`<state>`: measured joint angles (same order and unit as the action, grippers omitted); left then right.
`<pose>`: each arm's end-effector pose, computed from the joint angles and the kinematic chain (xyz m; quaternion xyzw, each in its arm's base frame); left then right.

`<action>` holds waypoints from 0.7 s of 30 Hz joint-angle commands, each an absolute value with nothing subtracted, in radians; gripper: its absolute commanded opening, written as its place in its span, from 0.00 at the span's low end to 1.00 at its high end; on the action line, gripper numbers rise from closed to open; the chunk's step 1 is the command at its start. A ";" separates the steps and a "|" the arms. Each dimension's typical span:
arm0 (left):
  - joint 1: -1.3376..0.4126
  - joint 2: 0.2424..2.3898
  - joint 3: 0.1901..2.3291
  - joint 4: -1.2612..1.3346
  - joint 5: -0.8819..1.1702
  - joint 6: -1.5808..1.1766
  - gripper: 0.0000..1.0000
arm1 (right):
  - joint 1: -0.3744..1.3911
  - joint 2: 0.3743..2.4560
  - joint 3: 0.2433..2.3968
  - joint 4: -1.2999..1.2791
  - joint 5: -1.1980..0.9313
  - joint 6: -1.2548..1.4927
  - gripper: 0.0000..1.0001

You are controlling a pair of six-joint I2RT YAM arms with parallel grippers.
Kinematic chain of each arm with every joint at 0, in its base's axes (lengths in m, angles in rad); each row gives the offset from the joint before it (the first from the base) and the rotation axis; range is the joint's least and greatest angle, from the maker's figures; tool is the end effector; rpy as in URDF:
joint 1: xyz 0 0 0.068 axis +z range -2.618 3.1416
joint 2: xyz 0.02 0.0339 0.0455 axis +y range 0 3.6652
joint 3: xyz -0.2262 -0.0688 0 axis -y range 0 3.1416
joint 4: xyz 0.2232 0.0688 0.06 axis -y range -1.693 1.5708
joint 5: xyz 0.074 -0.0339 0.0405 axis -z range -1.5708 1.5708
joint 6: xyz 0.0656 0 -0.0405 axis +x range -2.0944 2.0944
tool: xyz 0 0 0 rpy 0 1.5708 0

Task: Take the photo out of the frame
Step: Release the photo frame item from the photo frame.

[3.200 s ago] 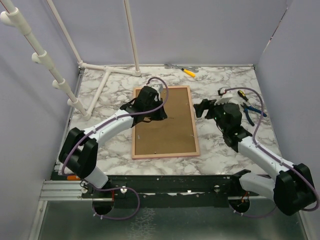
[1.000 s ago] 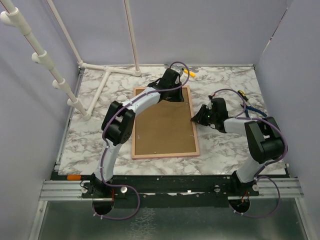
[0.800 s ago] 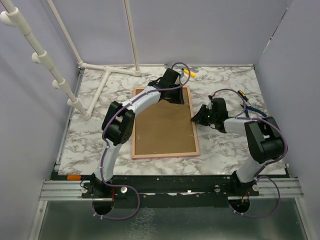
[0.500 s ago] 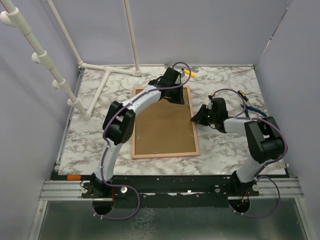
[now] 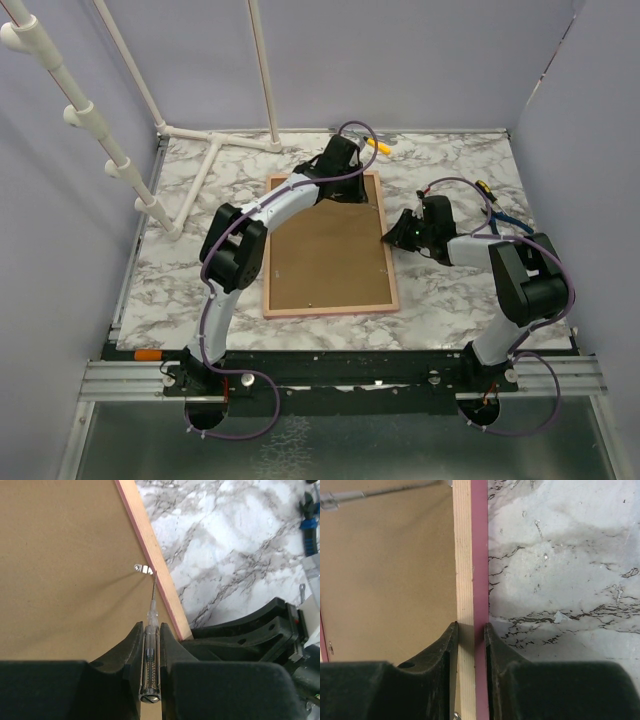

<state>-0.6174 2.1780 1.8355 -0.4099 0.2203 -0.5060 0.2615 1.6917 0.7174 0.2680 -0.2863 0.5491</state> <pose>0.3833 -0.2897 0.1865 0.0944 0.9080 -0.2960 0.2810 0.3106 0.1023 0.0982 0.0696 0.8980 0.2825 0.3300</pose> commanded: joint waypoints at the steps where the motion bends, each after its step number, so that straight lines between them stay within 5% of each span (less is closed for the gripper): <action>1: -0.623 2.150 1.830 -0.310 0.175 -0.541 0.00 | 0.262 1.720 0.736 0.284 -0.316 0.549 0.24; 21: -0.611 2.166 1.804 -0.302 0.103 -0.525 0.00 | 0.262 1.718 0.735 0.283 -0.320 0.547 0.24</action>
